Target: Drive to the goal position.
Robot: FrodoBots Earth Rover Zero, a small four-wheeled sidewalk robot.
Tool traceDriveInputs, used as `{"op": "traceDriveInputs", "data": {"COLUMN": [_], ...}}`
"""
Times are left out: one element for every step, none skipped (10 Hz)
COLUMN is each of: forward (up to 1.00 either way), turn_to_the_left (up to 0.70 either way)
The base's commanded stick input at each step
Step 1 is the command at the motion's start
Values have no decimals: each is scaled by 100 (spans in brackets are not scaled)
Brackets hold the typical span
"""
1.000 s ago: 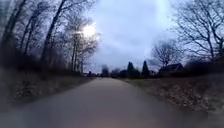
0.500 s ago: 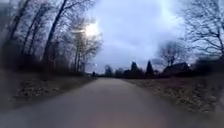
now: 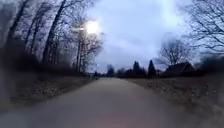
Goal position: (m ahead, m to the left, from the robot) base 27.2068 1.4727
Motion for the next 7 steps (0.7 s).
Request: {"op": "traceDriveInputs", "data": {"forward": [100,100,100,100,100,100,100], "turn_to_the_left": [4,4,4,4,4,-20,-33]}}
